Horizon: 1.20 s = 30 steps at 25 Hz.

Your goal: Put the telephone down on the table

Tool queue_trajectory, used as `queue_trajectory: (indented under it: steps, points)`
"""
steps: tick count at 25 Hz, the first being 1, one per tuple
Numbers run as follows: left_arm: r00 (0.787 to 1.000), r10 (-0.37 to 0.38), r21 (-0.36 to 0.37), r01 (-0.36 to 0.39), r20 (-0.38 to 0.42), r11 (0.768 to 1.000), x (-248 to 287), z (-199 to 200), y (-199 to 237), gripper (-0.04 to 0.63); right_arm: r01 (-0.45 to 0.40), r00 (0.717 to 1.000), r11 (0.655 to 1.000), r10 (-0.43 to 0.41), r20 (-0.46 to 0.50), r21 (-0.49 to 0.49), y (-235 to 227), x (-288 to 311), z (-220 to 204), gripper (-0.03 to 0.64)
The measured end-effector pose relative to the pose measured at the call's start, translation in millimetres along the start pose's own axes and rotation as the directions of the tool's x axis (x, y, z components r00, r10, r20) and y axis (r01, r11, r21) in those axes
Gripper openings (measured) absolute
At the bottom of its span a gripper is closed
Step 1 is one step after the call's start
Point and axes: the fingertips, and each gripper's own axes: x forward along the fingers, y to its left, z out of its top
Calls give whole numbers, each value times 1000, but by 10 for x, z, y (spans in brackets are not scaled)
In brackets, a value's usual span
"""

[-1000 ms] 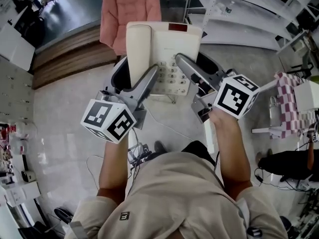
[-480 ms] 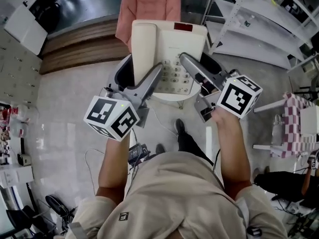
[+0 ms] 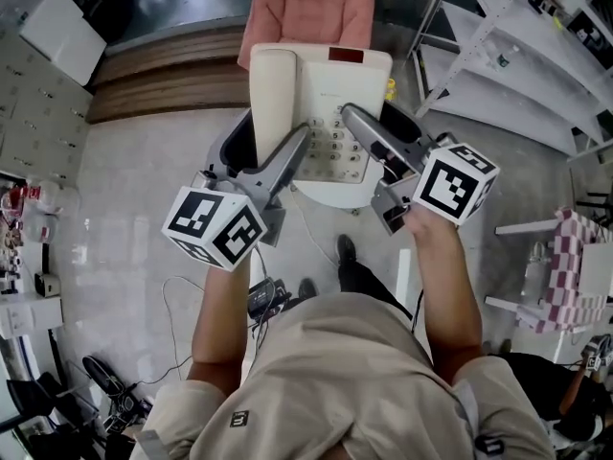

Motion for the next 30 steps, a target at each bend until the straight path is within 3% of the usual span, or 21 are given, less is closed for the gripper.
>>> queue_trajectory:
  steps: [20, 24, 27, 30]
  points:
    - [984, 89, -83, -102, -154, 991, 931, -831, 845, 321, -20, 994, 989, 35, -104, 148, -1293, 747, -342, 227]
    - [978, 100, -99, -119, -185, 988, 1072, -1022, 973, 321, 22, 991, 982, 3, -131, 188, -1569, 809, -466, 225]
    - [972, 107, -109, -131, -208, 985, 1133, -1161, 1077, 321, -8, 990, 980, 36, -134, 201, -1665, 910, -550, 225]
    - [967, 110, -118, -140, -229, 983, 1197, -1307, 1191, 321, 20, 989, 973, 15, -149, 229, -1849, 968, -681, 224]
